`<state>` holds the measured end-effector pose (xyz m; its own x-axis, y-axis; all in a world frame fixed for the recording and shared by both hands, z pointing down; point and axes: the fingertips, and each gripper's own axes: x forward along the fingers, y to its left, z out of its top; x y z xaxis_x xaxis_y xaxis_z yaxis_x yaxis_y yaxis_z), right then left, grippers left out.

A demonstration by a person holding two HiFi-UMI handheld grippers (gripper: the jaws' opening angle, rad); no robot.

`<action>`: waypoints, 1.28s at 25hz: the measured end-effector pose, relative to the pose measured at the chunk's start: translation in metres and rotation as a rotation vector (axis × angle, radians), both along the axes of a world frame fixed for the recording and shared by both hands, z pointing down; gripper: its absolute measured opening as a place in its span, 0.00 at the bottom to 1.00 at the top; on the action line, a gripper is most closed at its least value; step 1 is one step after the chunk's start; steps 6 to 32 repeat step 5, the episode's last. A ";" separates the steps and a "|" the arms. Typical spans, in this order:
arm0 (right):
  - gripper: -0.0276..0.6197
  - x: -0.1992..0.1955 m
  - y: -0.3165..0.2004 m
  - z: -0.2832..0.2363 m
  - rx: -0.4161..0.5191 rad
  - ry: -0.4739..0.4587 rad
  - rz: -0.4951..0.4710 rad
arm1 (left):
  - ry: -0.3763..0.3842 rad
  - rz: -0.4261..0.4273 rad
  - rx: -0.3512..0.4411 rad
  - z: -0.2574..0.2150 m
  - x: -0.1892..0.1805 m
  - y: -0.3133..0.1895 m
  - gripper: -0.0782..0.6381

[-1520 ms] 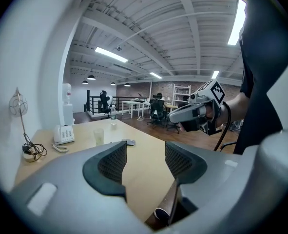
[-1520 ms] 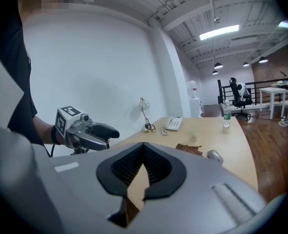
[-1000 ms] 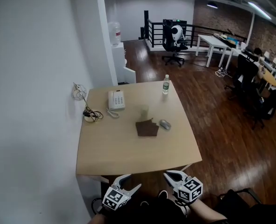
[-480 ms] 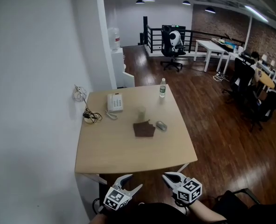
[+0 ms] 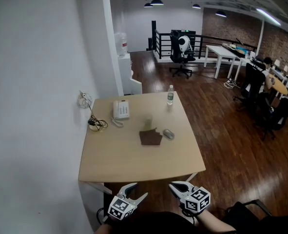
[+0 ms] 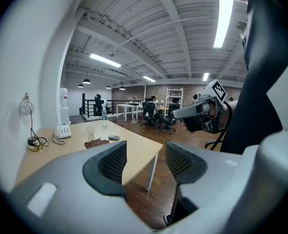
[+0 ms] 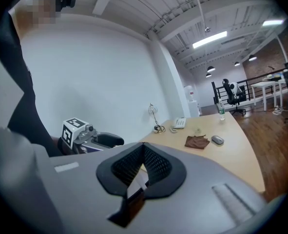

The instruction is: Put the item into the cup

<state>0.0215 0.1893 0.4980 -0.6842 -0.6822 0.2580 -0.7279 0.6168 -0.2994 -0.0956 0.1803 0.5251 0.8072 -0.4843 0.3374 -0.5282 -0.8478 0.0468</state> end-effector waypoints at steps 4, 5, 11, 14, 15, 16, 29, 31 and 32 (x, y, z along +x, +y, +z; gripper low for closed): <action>0.05 0.005 -0.003 0.003 0.000 0.001 0.001 | 0.006 -0.007 0.005 0.000 0.002 -0.004 0.45; 0.05 0.006 -0.004 0.005 0.000 0.002 0.001 | 0.007 -0.008 0.006 0.001 0.003 -0.005 0.45; 0.05 0.006 -0.004 0.005 0.000 0.002 0.001 | 0.007 -0.008 0.006 0.001 0.003 -0.005 0.45; 0.05 0.006 -0.004 0.005 0.000 0.002 0.001 | 0.007 -0.008 0.006 0.001 0.003 -0.005 0.45; 0.05 0.006 -0.004 0.005 0.000 0.002 0.001 | 0.007 -0.008 0.006 0.001 0.003 -0.005 0.45; 0.05 0.006 -0.004 0.005 0.000 0.002 0.001 | 0.007 -0.008 0.006 0.001 0.003 -0.005 0.45; 0.05 0.006 -0.004 0.005 0.000 0.002 0.001 | 0.007 -0.008 0.006 0.001 0.003 -0.005 0.45; 0.05 0.006 -0.004 0.005 0.000 0.002 0.001 | 0.007 -0.008 0.006 0.001 0.003 -0.005 0.45; 0.05 0.006 -0.004 0.005 0.000 0.002 0.001 | 0.007 -0.008 0.006 0.001 0.003 -0.005 0.45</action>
